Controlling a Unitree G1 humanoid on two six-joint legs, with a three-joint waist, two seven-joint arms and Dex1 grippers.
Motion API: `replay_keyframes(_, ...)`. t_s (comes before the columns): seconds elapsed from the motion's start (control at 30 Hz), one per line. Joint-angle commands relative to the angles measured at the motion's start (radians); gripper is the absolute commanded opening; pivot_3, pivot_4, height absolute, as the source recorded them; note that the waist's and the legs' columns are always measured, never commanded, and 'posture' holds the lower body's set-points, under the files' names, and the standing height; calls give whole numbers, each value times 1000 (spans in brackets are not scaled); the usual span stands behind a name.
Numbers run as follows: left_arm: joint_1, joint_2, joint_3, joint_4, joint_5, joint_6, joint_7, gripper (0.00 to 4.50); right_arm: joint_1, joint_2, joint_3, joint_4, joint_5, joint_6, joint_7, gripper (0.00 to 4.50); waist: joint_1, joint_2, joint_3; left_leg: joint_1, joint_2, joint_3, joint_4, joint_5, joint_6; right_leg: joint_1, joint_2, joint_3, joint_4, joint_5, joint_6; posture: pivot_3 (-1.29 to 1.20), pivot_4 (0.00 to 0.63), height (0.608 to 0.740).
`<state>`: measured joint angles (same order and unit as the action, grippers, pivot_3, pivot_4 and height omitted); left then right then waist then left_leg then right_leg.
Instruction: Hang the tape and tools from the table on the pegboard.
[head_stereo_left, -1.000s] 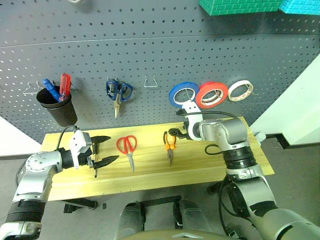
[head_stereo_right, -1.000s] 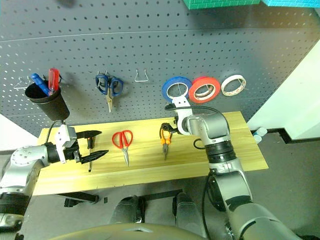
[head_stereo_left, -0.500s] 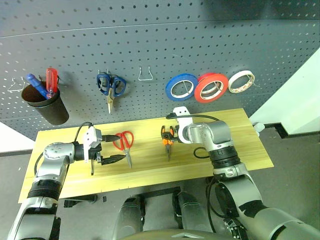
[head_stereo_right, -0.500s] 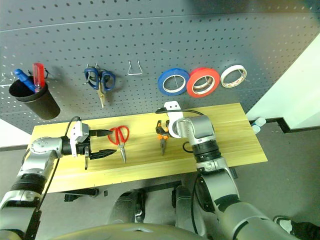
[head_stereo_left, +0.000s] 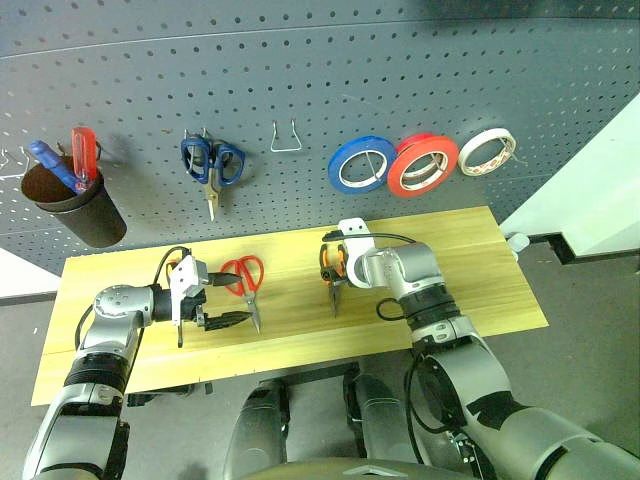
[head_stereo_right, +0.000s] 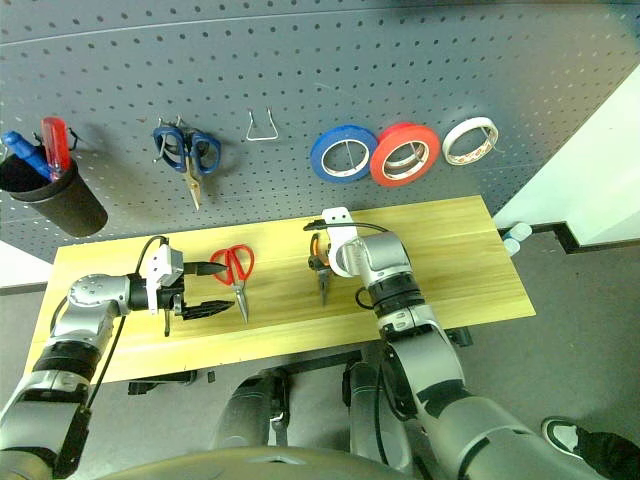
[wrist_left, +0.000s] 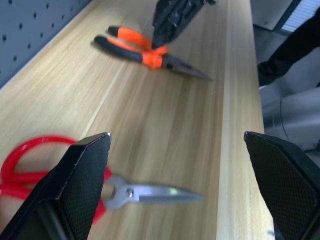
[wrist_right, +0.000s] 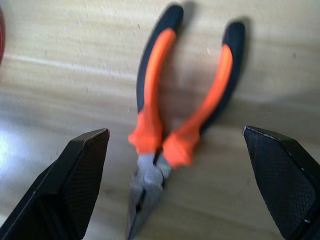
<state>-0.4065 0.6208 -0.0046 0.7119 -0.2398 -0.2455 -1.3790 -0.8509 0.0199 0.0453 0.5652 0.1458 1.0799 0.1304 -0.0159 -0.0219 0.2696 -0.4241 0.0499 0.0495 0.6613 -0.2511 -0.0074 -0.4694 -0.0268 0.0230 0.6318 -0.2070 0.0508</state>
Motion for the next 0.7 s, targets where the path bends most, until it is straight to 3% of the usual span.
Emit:
replay_keyframes(0.03,-20,7,19,-6,-10,5,-5,4500,-32,37,7,31,-5,-32,2,4480,2,0,3,-1,0,0,0,0,0,-1,0,-1,0,0,0,105,330,740)
replay_keyframes(0.7,-55,22,21,30,15,-32,8,4500,-103,66,-69,216,-47,-189,-140,4480,2,2,5,-4,0,-1,-1,0,0,-3,-1,-1,-1,0,0,110,317,740)
